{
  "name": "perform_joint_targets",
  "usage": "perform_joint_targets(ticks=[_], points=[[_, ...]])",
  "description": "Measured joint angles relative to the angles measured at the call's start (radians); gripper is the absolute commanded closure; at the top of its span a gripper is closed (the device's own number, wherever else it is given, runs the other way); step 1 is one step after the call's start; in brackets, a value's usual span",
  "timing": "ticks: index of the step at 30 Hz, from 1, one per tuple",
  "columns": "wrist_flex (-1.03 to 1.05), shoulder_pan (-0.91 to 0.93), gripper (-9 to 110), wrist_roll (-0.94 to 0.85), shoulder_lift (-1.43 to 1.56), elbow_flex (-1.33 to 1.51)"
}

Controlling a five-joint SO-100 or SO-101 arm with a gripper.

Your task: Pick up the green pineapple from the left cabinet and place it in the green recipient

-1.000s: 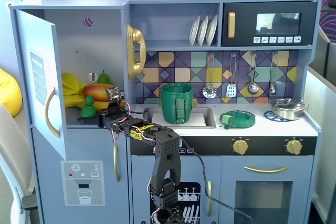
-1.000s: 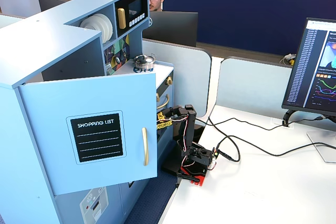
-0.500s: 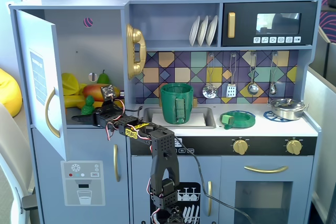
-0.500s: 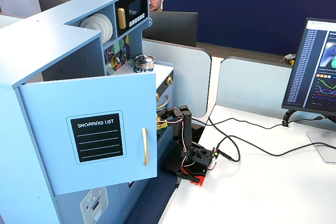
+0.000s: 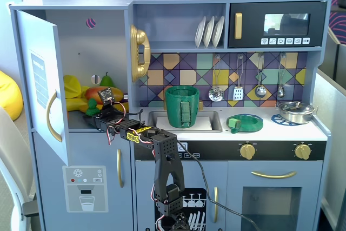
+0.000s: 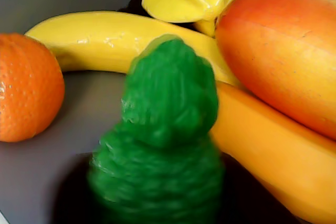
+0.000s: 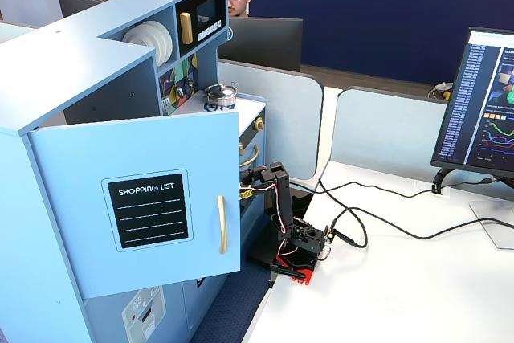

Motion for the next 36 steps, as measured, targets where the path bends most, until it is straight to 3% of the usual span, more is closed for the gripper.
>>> perform_joint_targets(ticks=[3, 9, 16, 28, 36], points=[[0.035, 0.002, 102, -0.057, 0.017, 0.000], [0.295, 0.000, 102, -0.511, 0.339, 0.183], [0.552, -0.041, 102, -0.644, 0.834, 0.374], [0.735, 0.193, 102, -0.635, 1.095, 0.344], [0.741, 0.554, 102, -0.357, 1.000, 0.198]])
